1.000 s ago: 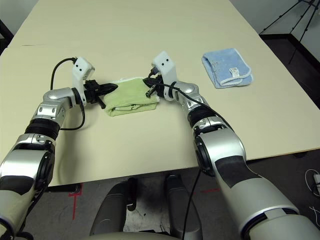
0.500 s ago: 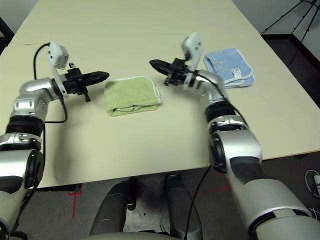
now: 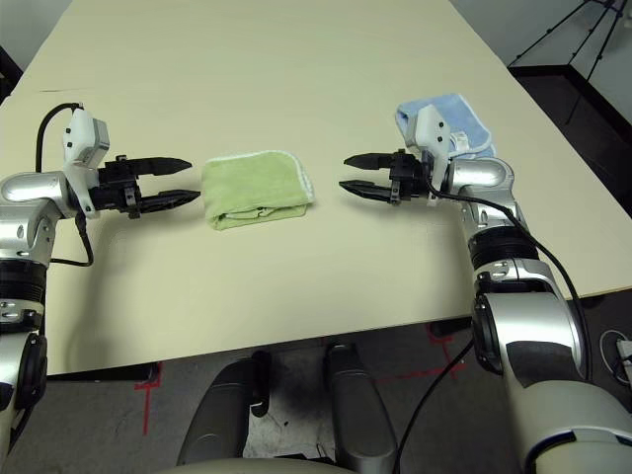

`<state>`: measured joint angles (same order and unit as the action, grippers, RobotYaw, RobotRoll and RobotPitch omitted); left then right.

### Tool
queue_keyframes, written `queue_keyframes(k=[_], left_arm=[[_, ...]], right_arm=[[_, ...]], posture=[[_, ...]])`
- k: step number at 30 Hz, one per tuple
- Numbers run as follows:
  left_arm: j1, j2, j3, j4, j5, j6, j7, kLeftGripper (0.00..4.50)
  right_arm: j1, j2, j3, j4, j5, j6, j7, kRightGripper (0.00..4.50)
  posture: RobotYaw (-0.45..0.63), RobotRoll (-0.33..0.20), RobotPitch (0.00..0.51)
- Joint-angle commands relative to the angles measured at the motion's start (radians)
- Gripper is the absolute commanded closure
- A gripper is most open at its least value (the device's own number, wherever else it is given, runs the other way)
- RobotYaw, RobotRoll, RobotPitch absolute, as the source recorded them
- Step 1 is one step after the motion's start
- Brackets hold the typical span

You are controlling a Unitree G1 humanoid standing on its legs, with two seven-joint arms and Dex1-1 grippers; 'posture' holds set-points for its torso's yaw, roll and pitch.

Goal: Fold the towel and set it aside.

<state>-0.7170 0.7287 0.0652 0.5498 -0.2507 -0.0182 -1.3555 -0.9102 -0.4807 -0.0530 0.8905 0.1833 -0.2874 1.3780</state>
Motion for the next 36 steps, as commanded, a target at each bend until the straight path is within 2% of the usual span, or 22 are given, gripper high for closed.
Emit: queue_keyframes(k=[1,5,8,10,13,16,22,26,31,36], left_arm=[[0.018,0.013,-0.012,0.029,0.009,-0.032,-0.026,0.0],[0.014,0.019,-0.01,0.036,0.003,-0.02,-0.037,0.0],[0.016,0.031,0.003,0.039,0.008,0.072,0.021,0.0],[0.002,0.027,0.042,0.022,-0.044,0.268,0.097,0.0],[-0.062,0.034,0.116,0.009,-0.177,0.781,0.21,0.0],[-0.094,0.063,0.127,-0.024,-0.258,1.134,0.233,0.0],[-0.136,0.074,0.146,-0.022,-0.323,1.436,0.302,0.0],[-0.158,0.062,0.141,0.004,-0.328,1.493,0.348,0.0],[-0.187,-0.003,0.152,0.053,-0.31,1.446,0.417,0.0],[-0.188,-0.031,0.128,0.065,-0.295,1.4,0.453,0.0]], right_arm=[[0.027,-0.015,-0.015,0.0,0.027,0.03,0.007,0.04],[0.036,-0.04,-0.007,-0.021,0.038,0.063,0.039,0.04],[0.052,-0.068,0.004,-0.031,0.033,0.074,0.064,0.04],[0.061,-0.074,0.0,-0.044,0.041,0.109,0.061,0.04],[0.078,-0.08,0.002,-0.063,0.037,0.114,0.054,0.04],[0.09,-0.077,-0.001,-0.084,0.043,0.128,0.046,0.04],[0.105,-0.075,0.002,-0.137,0.05,0.16,0.035,0.04],[0.107,-0.076,0.003,-0.181,0.054,0.193,0.022,0.04],[0.104,-0.068,0.005,-0.214,0.055,0.224,0.004,0.04],[0.112,-0.068,0.003,-0.225,0.058,0.229,-0.002,0.04]], posture=[[-0.05,0.0,0.191],[-0.05,0.0,0.19],[-0.04,0.0,0.186],[-0.04,0.0,0.185],[-0.05,0.0,0.185],[-0.05,0.0,0.186],[-0.05,0.0,0.19],[-0.06,0.0,0.194],[-0.06,0.0,0.196],[-0.07,0.0,0.195]])
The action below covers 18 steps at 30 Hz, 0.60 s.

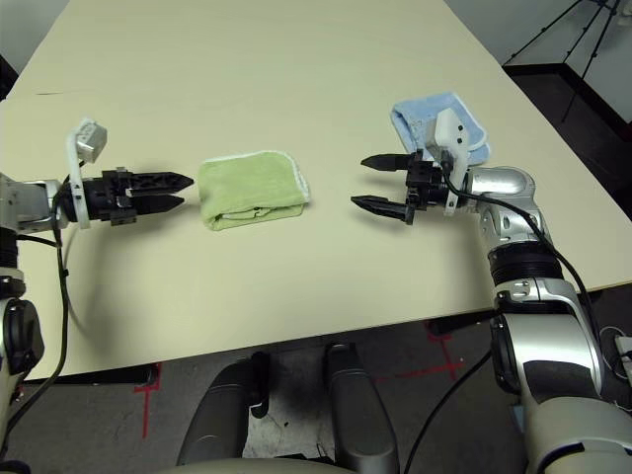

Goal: Fold the towel and set it aside.

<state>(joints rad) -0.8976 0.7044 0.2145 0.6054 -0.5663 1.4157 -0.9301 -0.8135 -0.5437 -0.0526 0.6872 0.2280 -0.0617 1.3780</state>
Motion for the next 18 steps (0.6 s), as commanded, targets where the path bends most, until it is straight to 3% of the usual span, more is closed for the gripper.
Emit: queue_keyframes(k=[1,18], left_arm=[[-0.006,-0.014,-0.027,0.012,0.026,-0.049,0.035,0.0],[-0.084,-0.187,-0.001,0.093,0.03,-0.161,0.143,0.0]], right_arm=[[0.018,-0.005,0.002,-0.021,0.014,0.001,-0.002,0.04],[0.032,-0.005,-0.001,-0.038,0.023,-0.005,-0.002,0.04]], posture=[[-0.07,0.0,0.195],[-0.08,0.0,0.2]])
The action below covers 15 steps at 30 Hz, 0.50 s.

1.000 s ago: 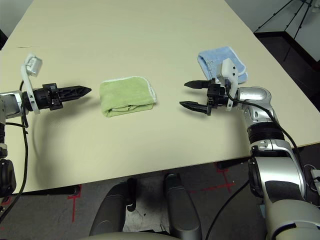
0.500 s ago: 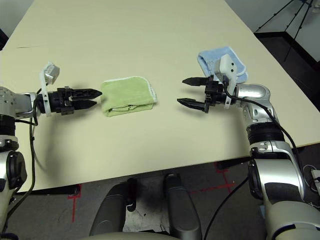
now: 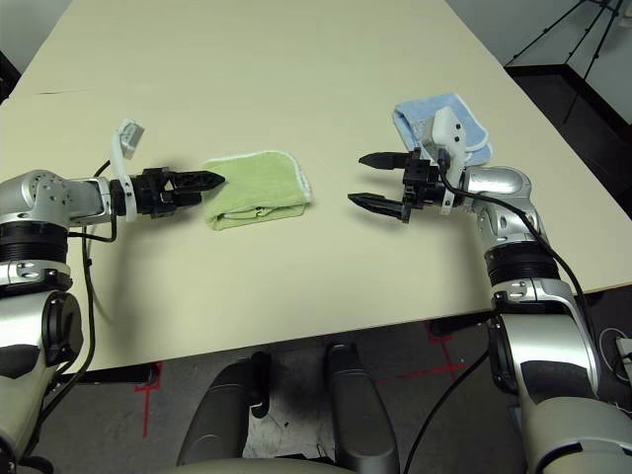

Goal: Fold the towel and set it aside.

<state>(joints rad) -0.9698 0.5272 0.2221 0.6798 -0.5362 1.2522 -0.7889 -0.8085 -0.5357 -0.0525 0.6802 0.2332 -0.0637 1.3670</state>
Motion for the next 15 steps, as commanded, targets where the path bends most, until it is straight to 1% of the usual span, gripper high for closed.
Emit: queue_keyframes(k=[1,3,6,8,9,15], left_arm=[[-0.016,-0.013,-0.008,0.021,0.0,0.004,0.002,0.0],[-0.021,-0.018,-0.01,0.022,0.0,0.006,0.002,0.0],[-0.023,-0.026,-0.018,0.007,-0.008,0.023,-0.005,0.59],[-0.022,-0.029,-0.026,-0.005,-0.01,0.035,-0.009,1.29],[-0.021,-0.029,-0.03,-0.01,-0.011,0.041,-0.013,1.75],[-0.017,-0.028,-0.042,-0.017,-0.007,0.052,-0.014,4.04]], right_arm=[[0.032,-0.015,-0.002,-0.036,0.019,-0.002,0.009,0.04],[0.039,-0.018,-0.001,-0.042,0.021,-0.002,0.007,0.04],[0.038,-0.019,0.001,-0.033,0.021,-0.007,0.004,0.0],[0.034,-0.016,0.002,-0.028,0.019,-0.009,0.001,0.0],[0.033,-0.015,0.003,-0.03,0.019,-0.007,-0.001,0.0],[0.029,-0.01,0.007,-0.041,0.02,0.0,-0.008,0.0]], posture=[[-0.08,0.0,0.2],[-0.08,0.0,0.2],[-0.08,0.0,0.202],[-0.08,0.0,0.202],[-0.07,0.0,0.203],[-0.07,0.0,0.203]])
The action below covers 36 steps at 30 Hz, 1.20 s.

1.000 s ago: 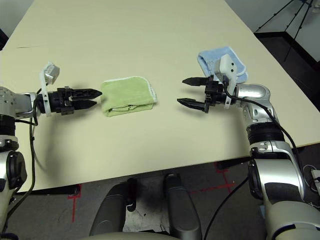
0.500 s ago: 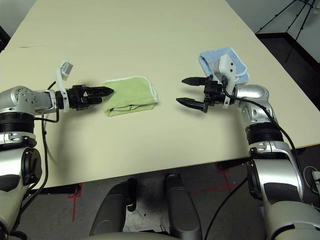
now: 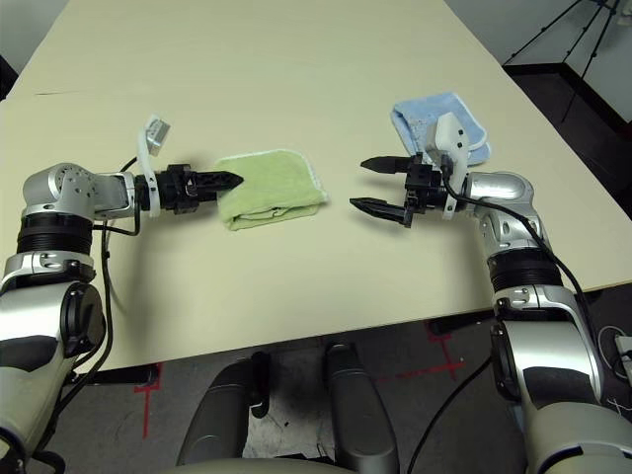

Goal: Fold the towel and set it aside.

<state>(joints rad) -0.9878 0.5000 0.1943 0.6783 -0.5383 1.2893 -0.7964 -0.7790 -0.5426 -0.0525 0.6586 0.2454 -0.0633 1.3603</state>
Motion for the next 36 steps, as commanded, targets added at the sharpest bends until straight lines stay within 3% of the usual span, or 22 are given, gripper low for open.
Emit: queue_keyframes(k=[1,15,21,27,36], left_arm=[[0.001,0.001,-0.015,-0.015,-0.004,0.013,-0.006,4.48],[-0.016,0.063,0.125,0.03,0.005,-0.151,0.082,4.48],[0.012,0.097,0.264,0.035,-0.005,-0.263,0.2,4.48],[0.053,0.111,0.451,0.085,-0.022,-0.472,0.402,4.48],[0.19,0.092,0.588,0.021,-0.056,-0.656,0.597,4.48]], right_arm=[[-0.001,-0.001,0.008,-0.017,0.007,-0.003,-0.002,0.0],[-0.03,0.043,-0.02,0.04,0.038,-0.012,-0.04,0.0],[-0.034,0.061,-0.012,0.049,0.044,-0.021,-0.052,0.0],[-0.04,0.068,-0.01,0.047,0.043,-0.022,-0.055,0.0],[-0.041,0.062,-0.007,0.043,0.04,-0.023,-0.054,0.0]], posture=[[-0.07,0.0,0.203],[-0.05,0.0,0.2],[-0.03,0.0,0.198],[-0.03,0.0,0.196],[-0.03,0.0,0.196]])
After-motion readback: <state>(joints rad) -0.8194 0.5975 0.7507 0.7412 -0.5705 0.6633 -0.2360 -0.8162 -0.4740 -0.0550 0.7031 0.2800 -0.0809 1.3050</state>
